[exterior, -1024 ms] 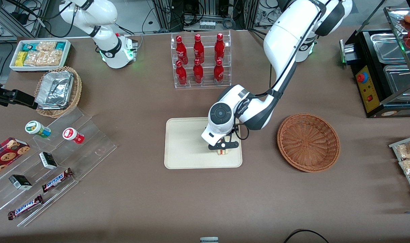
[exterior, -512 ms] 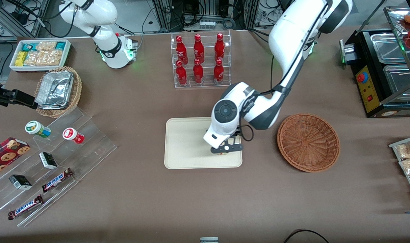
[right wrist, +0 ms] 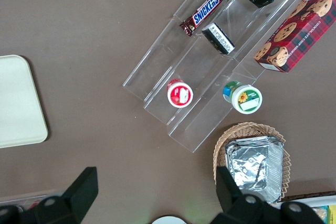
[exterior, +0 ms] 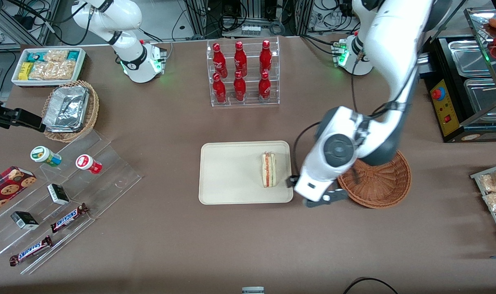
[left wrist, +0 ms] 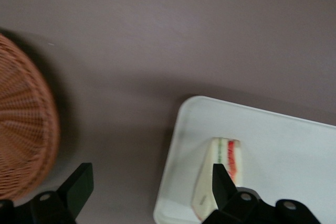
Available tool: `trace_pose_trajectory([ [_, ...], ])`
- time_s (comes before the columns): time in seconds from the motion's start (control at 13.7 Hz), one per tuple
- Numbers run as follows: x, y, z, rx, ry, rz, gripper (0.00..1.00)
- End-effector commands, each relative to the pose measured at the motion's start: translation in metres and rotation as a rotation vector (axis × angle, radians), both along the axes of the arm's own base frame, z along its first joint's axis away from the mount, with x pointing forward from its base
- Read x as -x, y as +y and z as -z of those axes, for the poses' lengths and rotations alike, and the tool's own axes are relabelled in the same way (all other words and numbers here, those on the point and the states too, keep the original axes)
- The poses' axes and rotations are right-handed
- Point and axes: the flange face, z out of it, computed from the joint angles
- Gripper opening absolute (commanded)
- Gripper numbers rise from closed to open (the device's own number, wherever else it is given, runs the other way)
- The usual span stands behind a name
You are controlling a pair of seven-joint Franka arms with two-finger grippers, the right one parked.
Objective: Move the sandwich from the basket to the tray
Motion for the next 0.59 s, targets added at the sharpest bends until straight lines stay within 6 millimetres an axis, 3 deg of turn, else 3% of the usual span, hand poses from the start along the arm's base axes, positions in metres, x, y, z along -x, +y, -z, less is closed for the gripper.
trace_pose_trajectory([
  [0.0, -0.002, 0.041, -0.029, -0.001, 0.029, 0.013, 1.0],
  [0.22, -0.005, 0.086, -0.053, -0.014, 0.058, 0.047, 1.0],
  [0.51, 0.007, 0.13, -0.096, -0.031, 0.094, 0.109, 1.0],
])
